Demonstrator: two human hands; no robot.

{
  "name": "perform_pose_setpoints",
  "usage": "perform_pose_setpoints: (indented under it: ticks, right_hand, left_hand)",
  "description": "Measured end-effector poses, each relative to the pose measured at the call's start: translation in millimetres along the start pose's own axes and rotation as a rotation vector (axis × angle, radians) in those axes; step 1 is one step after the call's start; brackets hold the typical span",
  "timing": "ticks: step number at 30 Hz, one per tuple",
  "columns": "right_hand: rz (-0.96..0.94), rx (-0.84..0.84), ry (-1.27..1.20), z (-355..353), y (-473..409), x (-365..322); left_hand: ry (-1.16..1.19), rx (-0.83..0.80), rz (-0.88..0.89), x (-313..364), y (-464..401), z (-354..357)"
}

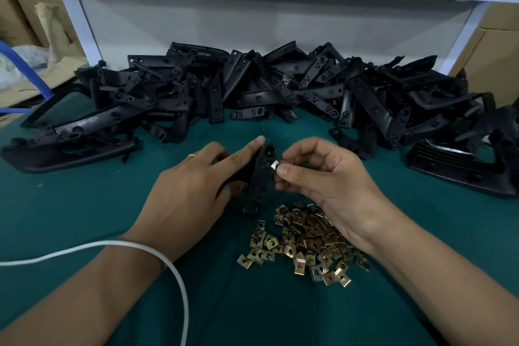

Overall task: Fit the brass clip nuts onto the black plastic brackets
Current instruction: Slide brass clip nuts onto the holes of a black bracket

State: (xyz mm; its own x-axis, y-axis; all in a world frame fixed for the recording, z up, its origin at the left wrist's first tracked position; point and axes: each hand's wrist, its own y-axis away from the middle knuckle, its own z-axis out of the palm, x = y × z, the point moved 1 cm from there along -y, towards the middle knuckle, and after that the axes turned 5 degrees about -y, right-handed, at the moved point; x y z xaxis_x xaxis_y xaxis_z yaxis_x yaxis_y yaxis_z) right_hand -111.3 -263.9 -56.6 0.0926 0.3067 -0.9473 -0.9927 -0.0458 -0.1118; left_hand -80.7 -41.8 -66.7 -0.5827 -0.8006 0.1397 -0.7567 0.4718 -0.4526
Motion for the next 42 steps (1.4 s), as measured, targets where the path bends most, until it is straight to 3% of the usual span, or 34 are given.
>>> perform_pose_setpoints:
  ticks: [8, 13, 18, 22, 26, 31, 35, 42]
  right_hand:
    - [0.004, -0.083, 0.172, -6.8, 1.9, -6.6]
    - [0.005, -0.03, 0.107, -3.1, 0.3, -3.3]
    - [-0.014, -0.095, 0.039, -3.7, -0.5, -1.3]
    - [-0.21, -0.137, 0.327, -7.9, 0.3, -2.8]
    - [-0.307, -0.126, 0.571, -9.6, 2.0, -1.6]
    - [-0.265, -0.14, 0.829, -14.5, 1.1, -5.9]
    - [-0.138, -0.327, 1.102, -17.1, 5.5, -8.5]
    - [-0.071, -0.361, 1.129, -12.4, 5.6, -10.3]
  left_hand:
    - [-0.073, -0.006, 0.069, -1.6, 0.0, 4.7]
    - [-0.11, 0.001, 0.097, -1.0, -0.5, 6.8]
    - [0.18, -0.065, 0.135, -2.2, 0.9, 5.0]
    - [0.261, -0.09, 0.212, -3.3, 1.7, 5.3]
    - [0.258, -0.07, 0.152, -2.1, 3.2, 4.8]
    - [0.151, 0.005, 0.005, -3.1, -0.7, 5.7]
    - [0.15, 0.048, -0.144, -14.4, -0.4, 5.9]
    - [0.136, 0.054, -0.176, -16.4, -0.4, 7.0]
